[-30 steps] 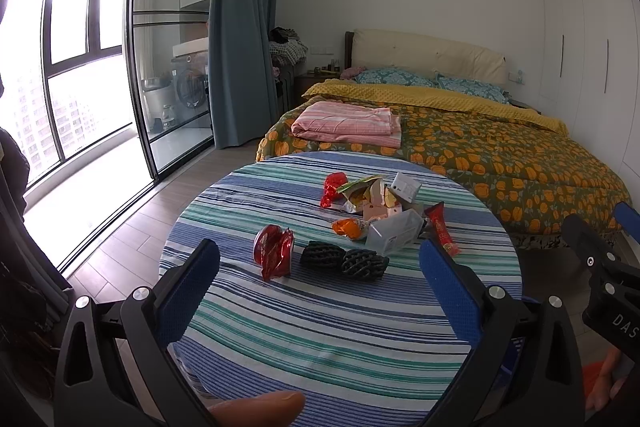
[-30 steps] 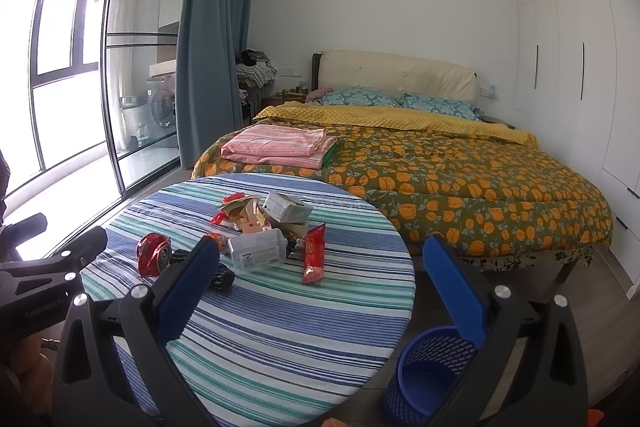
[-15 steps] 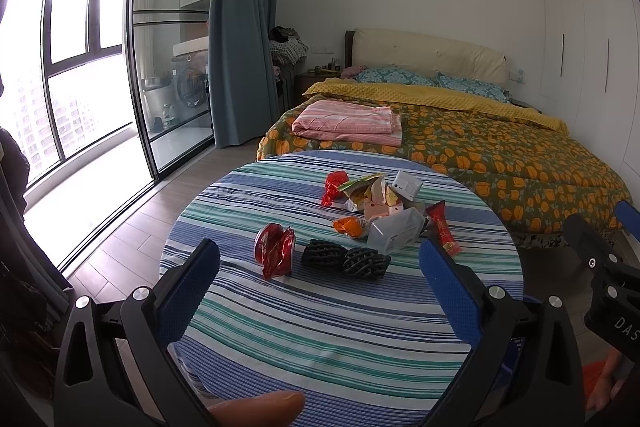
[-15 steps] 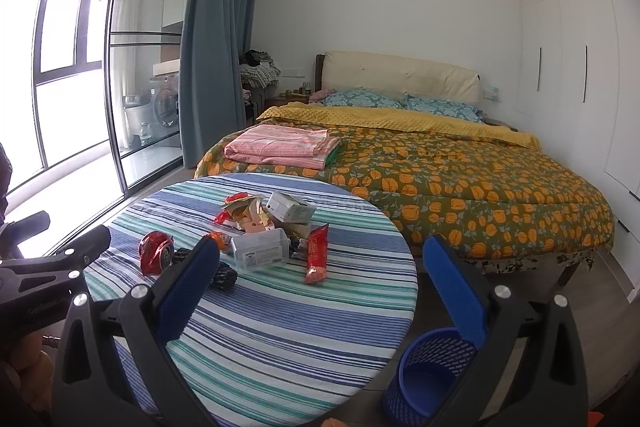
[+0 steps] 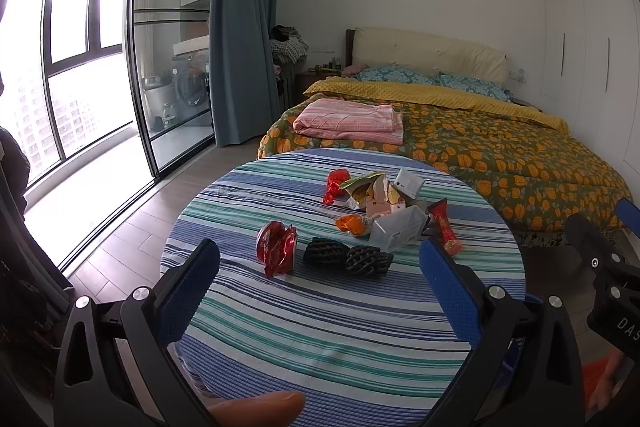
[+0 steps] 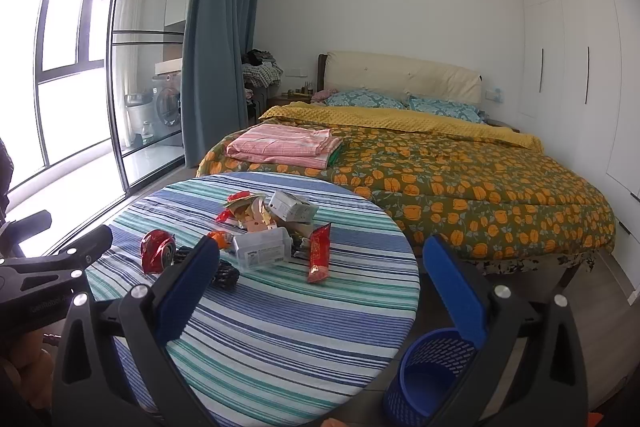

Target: Collect trash

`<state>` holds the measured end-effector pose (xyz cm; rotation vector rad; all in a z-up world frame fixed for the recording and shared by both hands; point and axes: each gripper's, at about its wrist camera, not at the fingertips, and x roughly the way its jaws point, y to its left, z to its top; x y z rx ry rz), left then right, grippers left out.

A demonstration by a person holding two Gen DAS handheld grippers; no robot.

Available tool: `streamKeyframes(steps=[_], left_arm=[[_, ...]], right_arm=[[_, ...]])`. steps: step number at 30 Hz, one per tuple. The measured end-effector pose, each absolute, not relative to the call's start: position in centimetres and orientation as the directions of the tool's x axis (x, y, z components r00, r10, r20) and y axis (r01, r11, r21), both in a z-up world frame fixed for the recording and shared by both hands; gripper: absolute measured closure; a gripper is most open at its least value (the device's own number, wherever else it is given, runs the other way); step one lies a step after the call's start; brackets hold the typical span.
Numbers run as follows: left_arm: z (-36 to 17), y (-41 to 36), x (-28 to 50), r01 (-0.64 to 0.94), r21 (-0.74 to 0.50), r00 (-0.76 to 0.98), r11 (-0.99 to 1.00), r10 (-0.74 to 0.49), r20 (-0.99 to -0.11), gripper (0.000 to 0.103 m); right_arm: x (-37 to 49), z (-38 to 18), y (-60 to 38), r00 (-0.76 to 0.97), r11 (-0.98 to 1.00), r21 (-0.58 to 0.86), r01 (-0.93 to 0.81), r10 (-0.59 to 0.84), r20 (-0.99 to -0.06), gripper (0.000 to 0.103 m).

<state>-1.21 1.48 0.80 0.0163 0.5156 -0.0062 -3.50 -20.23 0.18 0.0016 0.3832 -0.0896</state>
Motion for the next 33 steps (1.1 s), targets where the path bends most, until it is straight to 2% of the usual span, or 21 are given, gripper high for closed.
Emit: streamKeyframes(steps=[33], left_arm=[[-1.7,3.4,-0.1,0.031,-0.004,0.855,1.0,-0.029,-0.517,0.004]], right_arm=[[-2.9,-0.8,-19.8,0.918,0.997,-0.015,0.073,-0.073,-0.389,0.005]])
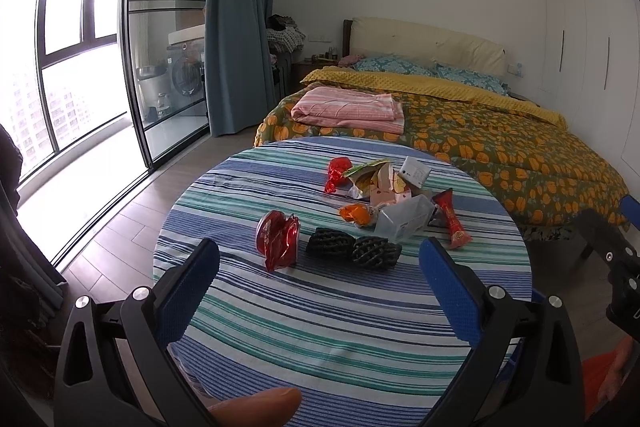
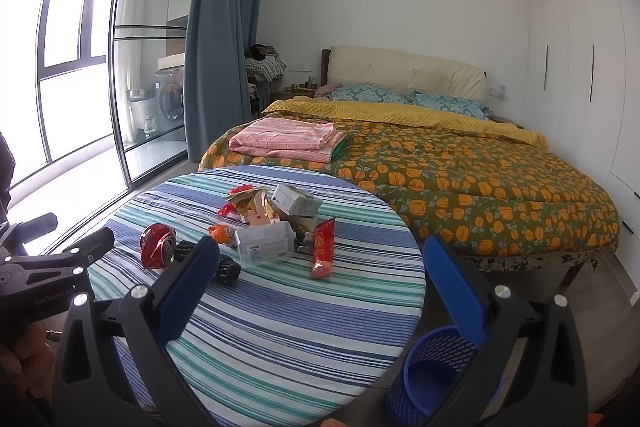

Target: Collect trash

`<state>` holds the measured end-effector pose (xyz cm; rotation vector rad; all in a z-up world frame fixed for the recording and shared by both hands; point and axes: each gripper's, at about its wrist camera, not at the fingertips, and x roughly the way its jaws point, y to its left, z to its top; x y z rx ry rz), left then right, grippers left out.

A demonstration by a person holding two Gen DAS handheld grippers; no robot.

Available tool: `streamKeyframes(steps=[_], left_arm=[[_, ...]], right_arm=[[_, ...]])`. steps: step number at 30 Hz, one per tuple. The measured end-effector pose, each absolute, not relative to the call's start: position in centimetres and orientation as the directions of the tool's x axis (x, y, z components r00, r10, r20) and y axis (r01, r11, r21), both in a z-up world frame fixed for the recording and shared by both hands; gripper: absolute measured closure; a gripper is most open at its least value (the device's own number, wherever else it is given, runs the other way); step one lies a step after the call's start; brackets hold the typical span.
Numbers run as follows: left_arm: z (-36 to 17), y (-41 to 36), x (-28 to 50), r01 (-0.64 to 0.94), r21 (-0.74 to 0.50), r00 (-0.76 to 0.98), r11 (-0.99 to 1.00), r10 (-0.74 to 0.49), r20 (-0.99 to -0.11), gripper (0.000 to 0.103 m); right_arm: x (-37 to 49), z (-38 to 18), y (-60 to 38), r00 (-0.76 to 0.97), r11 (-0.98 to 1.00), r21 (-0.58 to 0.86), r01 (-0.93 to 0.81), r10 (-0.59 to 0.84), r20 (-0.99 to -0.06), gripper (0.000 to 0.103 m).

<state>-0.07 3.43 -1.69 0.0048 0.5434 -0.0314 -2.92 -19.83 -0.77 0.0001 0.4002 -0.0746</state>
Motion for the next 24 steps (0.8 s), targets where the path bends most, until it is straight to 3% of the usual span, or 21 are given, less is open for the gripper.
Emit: streamKeyframes(steps=[9,15,19,20,22,24], left_arm=[[-2.1,3.3,1.6,0.106,0.03,0.855,0.994,-0.076,-0.514,0.004],[-4.7,4.1,6.1,0.287,0.135,0.781,0.949,-0.15,-0.606,0.004],[-6.3,3.2,9.7,0.471,0.188,0.718,0.862,-0.25,-0.65,0.004],[-6.8,2.7,10.6,0.52,0.188,0.689,0.833,-0.279,-0.668,0.004],[-8.0,1.9,12.6,0.581,0.195,0.649,0.79,-0.305,-0.697,0.004],[-9.2,1.1,14.5,0.621,0.189,0.609,0.76,-0.317,-0.727,0.004]], right_arm=[[-1.8,-1.6,-20.3,0.909,0.998,-0.008,0.068,-0.065,-0.412,0.005],[-0.1,-3.5,-21.4,0.892,1.0,0.016,0.022,-0.013,-0.451,0.005],[3.3,-6.4,-23.0,0.85,1.0,0.02,-0.02,0.027,-0.526,0.005],[4.5,-7.3,-23.5,0.831,0.999,0.03,-0.033,0.044,-0.555,0.007],[6.9,-8.9,-24.2,0.787,0.997,0.059,-0.053,0.078,-0.612,0.025],[9.5,-10.5,-24.8,0.735,0.993,0.106,-0.061,0.116,-0.668,0.033]])
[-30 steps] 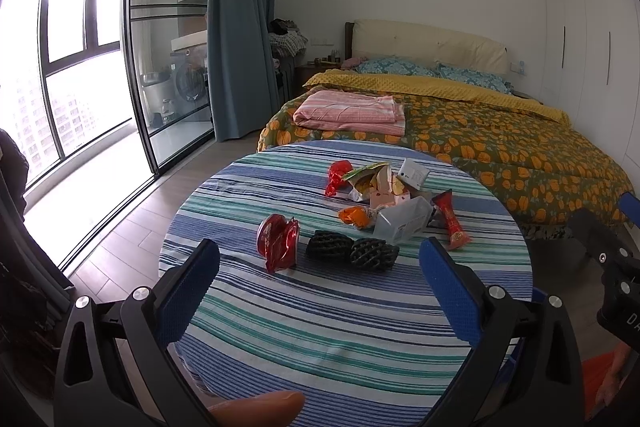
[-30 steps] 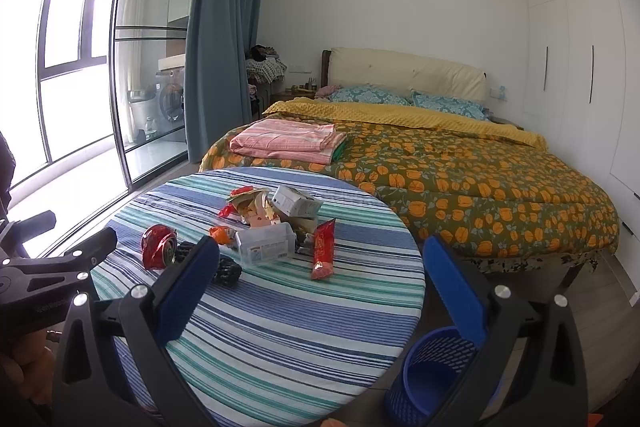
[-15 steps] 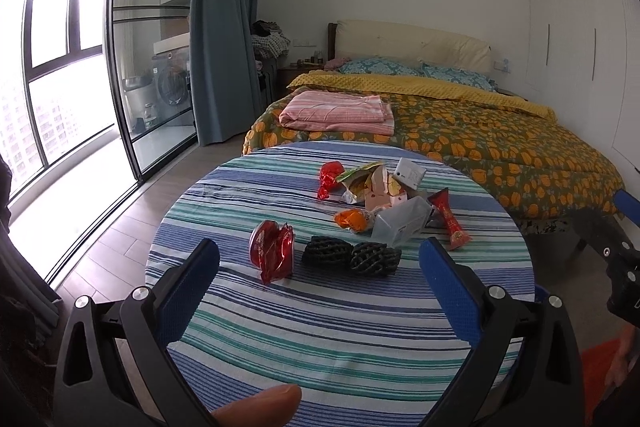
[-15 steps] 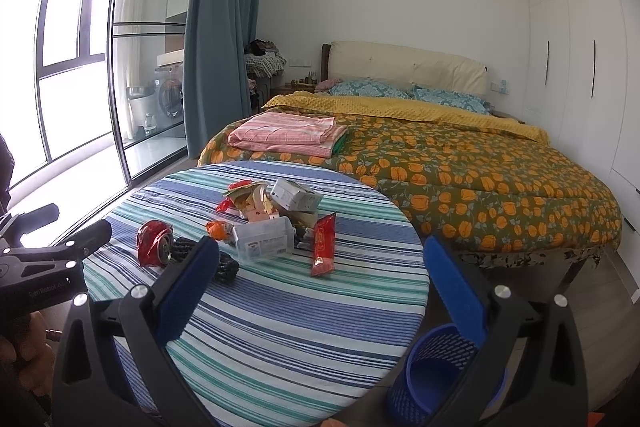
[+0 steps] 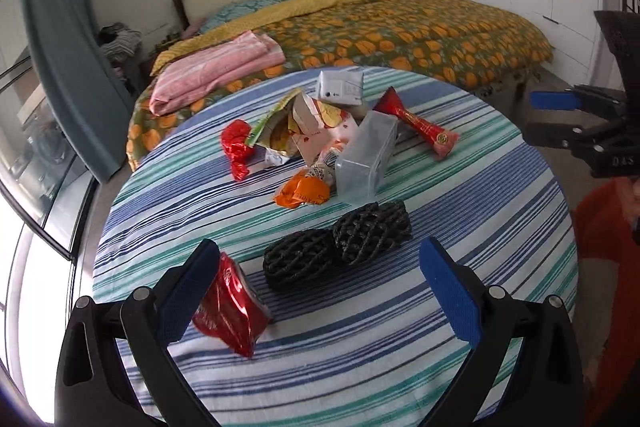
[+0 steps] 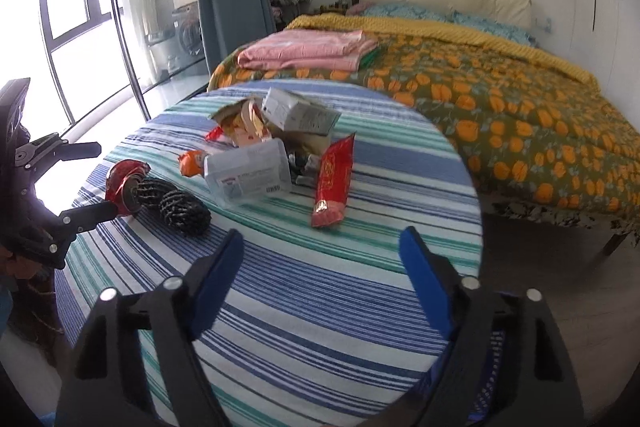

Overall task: Collect trash
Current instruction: 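Grasp the black mesh net with the left tool while the right tool grasps the red wrapper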

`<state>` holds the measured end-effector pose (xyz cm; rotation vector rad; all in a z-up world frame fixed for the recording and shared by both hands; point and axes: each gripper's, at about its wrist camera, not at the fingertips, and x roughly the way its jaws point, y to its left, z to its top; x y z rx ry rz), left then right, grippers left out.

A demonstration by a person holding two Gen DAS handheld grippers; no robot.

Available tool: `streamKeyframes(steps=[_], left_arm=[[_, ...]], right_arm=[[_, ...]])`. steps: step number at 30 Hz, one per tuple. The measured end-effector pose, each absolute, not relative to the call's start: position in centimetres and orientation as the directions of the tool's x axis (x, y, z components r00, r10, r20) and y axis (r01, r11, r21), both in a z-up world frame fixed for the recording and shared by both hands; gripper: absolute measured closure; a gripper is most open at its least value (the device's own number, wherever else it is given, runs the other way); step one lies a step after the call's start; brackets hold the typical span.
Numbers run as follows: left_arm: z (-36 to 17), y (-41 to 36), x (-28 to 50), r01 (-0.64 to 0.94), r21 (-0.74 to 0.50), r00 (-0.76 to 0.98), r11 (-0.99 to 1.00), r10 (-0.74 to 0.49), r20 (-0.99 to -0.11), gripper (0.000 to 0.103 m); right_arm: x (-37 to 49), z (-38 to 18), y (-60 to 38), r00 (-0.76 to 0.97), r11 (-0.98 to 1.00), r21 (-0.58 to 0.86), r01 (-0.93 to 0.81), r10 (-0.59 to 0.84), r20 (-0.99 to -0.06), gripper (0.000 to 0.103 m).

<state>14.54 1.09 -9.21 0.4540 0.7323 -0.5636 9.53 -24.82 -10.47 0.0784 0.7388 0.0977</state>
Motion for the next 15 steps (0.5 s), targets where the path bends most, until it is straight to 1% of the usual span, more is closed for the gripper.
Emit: streamKeyframes(steps=[2,6,9,11,12,13,14,15], left_arm=[[-10.0,0.7,16.1,0.655,0.166,0.569,0.738,-0.336,-0.75,0.004],[-10.8,0.5,18.2,0.716,0.1,0.483,0.691,-0.387,-0.785,0.004],[-11.9,-0.3,19.1,0.742,0.121,0.461,0.66,-0.371,-0.806,0.004],[-12.6,-0.8,19.5,0.752,0.133,0.448,0.646,-0.352,-0.822,0.004],[-12.9,-0.9,19.7,0.757,0.132,0.437,0.64,-0.346,-0.831,0.004],[-13.2,-1.0,19.9,0.762,0.126,0.423,0.635,-0.341,-0.839,0.004],[-13.4,-1.0,20.0,0.769,0.116,0.404,0.628,-0.338,-0.85,0.004],[-13.7,-1.1,20.1,0.777,0.107,0.385,0.62,-0.335,-0.86,0.004]], right_arm=[[11.7,-11.7,-25.0,0.697,0.987,0.144,-0.073,0.154,-0.7,0.034],[15.9,-13.4,-24.5,0.65,0.983,0.167,-0.081,0.179,-0.739,0.035],[18.7,-14.7,-24.4,0.619,0.984,0.165,-0.062,0.168,-0.767,0.036],[20.1,-15.4,-24.2,0.6,0.985,0.163,-0.054,0.162,-0.783,0.04],[20.5,-15.6,-24.2,0.589,0.985,0.162,-0.056,0.163,-0.791,0.044],[20.7,-15.9,-24.2,0.578,0.984,0.17,-0.057,0.171,-0.798,0.05],[20.8,-16.0,-24.3,0.568,0.982,0.179,-0.055,0.178,-0.804,0.053],[20.9,-16.1,-24.5,0.564,0.984,0.174,-0.047,0.17,-0.808,0.061]])
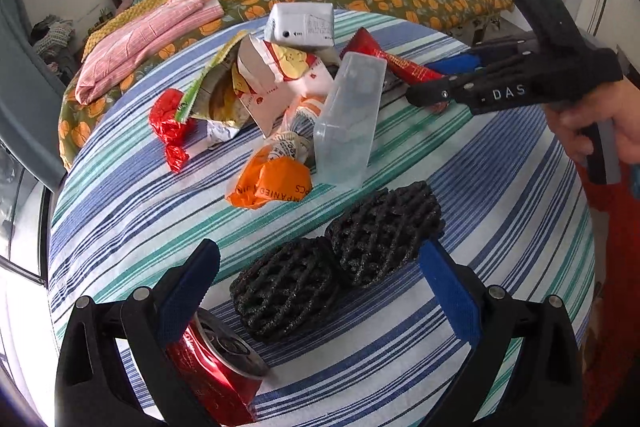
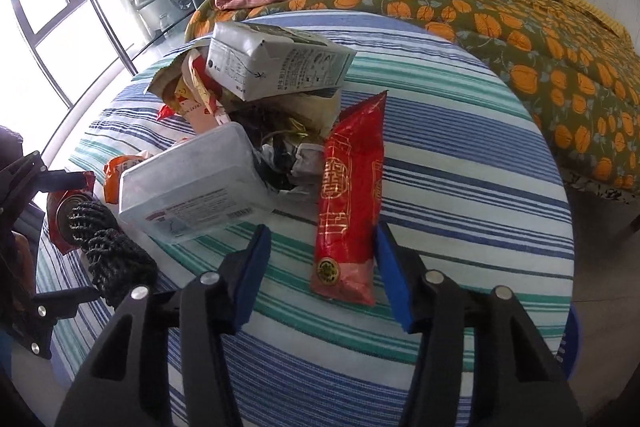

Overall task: Collect trash
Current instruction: 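Grasp the black mesh net with the left tool while the right tool grasps the red wrapper, then carry both held items over the blue wastebasket and open both tools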

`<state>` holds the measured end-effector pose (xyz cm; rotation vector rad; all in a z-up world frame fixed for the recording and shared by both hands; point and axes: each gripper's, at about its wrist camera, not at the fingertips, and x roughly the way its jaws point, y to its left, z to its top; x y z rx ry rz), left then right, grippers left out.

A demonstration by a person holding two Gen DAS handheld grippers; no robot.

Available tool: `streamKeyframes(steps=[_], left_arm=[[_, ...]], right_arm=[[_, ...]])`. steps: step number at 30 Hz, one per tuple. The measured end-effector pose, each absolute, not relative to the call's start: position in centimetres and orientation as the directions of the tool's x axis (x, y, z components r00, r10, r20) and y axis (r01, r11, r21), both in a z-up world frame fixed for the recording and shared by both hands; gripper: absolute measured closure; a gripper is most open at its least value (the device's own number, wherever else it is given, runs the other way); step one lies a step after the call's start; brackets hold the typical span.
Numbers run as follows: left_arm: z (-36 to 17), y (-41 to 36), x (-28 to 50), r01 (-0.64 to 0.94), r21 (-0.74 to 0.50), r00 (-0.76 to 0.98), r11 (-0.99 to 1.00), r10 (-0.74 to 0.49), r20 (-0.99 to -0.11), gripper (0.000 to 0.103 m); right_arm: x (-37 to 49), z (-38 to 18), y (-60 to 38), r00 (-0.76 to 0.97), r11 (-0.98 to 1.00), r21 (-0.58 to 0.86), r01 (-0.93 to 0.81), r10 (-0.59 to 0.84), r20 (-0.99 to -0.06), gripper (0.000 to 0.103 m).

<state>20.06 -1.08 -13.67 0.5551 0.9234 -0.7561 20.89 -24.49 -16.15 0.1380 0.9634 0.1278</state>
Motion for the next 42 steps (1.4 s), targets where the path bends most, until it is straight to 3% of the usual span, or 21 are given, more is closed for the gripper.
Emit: streamKeyframes(steps=[2,4,11,17,20,24,28,29,31,34,42], left_arm=[[-14.0,-1.0,19.8,0.799,0.076,0.337,0.597,-0.34,-0.878,0.004],[-14.2,-0.9,19.3,0.82,0.021,0.275,0.572,-0.361,-0.891,0.004],[-13.1,0.0,16.0,0.87,-0.065,0.173,0.488,-0.427,-0.888,0.004],[-14.4,-1.2,16.7,0.854,0.072,0.287,0.515,-0.351,-0.891,0.004],[-15.7,-1.7,17.0,0.859,0.094,0.281,0.503,-0.31,-0.908,0.005],[-15.7,-2.2,16.0,0.878,0.103,0.269,0.468,-0.304,-0.914,0.012],[-15.4,-2.1,15.8,0.87,0.077,0.255,0.488,-0.309,-0.916,0.04],[-15.3,-1.9,15.9,0.861,0.061,0.248,0.506,-0.311,-0.918,0.053],[-15.1,-1.8,15.9,0.842,0.039,0.251,0.538,-0.326,-0.911,0.059],[-14.8,-1.0,15.7,0.806,-0.001,0.263,0.593,-0.36,-0.895,0.064],[-12.8,-2.1,13.7,0.717,-0.148,0.288,0.681,-0.483,-0.827,0.065]], right_arm=[[20.6,-16.1,-24.9,0.566,0.986,0.16,-0.041,0.155,-0.81,0.076],[20.2,-16.0,-25.7,0.552,0.982,0.185,-0.044,0.178,-0.815,0.077],[16.2,-15.3,-26.8,0.447,0.967,0.211,-0.141,0.252,-0.858,0.077],[14.6,-15.4,-27.1,0.398,0.969,0.195,-0.151,0.24,-0.886,0.077],[14.8,-15.4,-27.2,0.412,0.972,0.197,-0.127,0.233,-0.881,0.068],[15.7,-15.0,-26.8,0.421,0.974,0.194,-0.114,0.224,-0.879,0.068],[16.7,-15.5,-26.5,0.413,0.978,0.184,-0.097,0.208,-0.887,0.067],[16.7,-15.5,-26.4,0.415,0.981,0.172,-0.095,0.196,-0.889,0.07],[16.3,-15.4,-26.5,0.428,0.983,0.161,-0.091,0.184,-0.885,0.087],[15.5,-14.9,-27.3,0.456,0.981,0.178,-0.072,0.192,-0.869,0.091],[12.6,-13.7,-30.6,0.527,0.941,0.337,-0.029,0.301,-0.795,0.092]])
